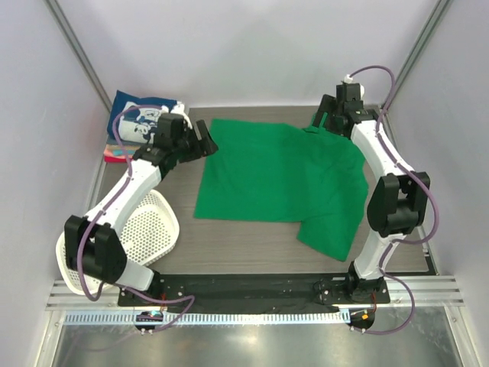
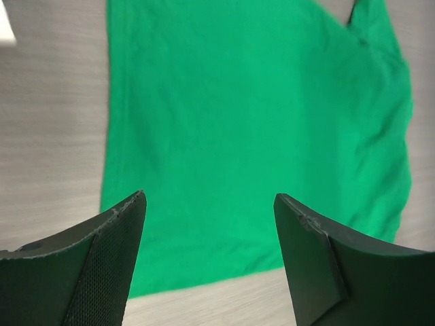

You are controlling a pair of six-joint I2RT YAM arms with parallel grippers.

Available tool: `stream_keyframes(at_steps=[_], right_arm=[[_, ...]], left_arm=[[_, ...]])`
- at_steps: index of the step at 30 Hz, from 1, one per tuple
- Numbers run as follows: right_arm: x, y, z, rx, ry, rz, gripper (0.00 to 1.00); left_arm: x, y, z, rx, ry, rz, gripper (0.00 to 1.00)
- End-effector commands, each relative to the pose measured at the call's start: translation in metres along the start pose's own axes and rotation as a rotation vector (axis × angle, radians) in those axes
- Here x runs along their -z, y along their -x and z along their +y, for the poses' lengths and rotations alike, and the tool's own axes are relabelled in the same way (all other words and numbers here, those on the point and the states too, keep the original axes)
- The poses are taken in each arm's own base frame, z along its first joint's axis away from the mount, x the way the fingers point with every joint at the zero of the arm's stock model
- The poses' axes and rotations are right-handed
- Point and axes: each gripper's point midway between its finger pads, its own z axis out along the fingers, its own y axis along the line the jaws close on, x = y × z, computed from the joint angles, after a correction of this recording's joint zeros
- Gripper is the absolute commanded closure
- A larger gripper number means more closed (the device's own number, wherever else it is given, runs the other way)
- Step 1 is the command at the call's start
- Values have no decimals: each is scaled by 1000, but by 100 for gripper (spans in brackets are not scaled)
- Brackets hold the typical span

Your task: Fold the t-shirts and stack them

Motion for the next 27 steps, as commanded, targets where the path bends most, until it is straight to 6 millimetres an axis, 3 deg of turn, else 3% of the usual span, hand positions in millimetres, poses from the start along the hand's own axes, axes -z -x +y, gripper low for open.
stream_keyframes(at_steps=[1,2,4,5,6,7,8,10,12,13,17,20,27], right_arm=[[-32,3,19,-36,74,-6,14],[-36,16,23,-46,80,-29,14],[-64,9,23,-58,69,4,16],[-67,25,30,-66,79,-28,17],[-89,13,29,-63,69,5,18],[-97,15,31,-62,74,4,20],[-100,30,36,-65,84,-26,20],[-126,20,35,-59,65,-5,22],[-135,31,38,-59,65,-31,23],[-150,22,35,-55,49,-15,24],[-169,34,35,-41,26,-60,25],[-188,30,34,-33,17,-64,27],[-211,15,38,-60,38,-44,32]], left_arm=[[-5,-25,5,6,-12,3,24],[-10,-48,11,13,-13,48,24],[-15,-69,9,13,-23,85,25],[-18,-85,16,13,-4,113,25],[-20,-98,16,9,-3,139,25],[-23,-106,18,10,2,149,25],[-24,-113,21,14,9,161,25],[-25,-128,34,22,45,186,25],[-23,-143,43,27,62,210,24],[-22,-148,47,26,69,218,24],[-17,-165,64,30,106,230,24],[-16,-173,65,42,94,237,25],[-20,-176,66,68,52,240,28]])
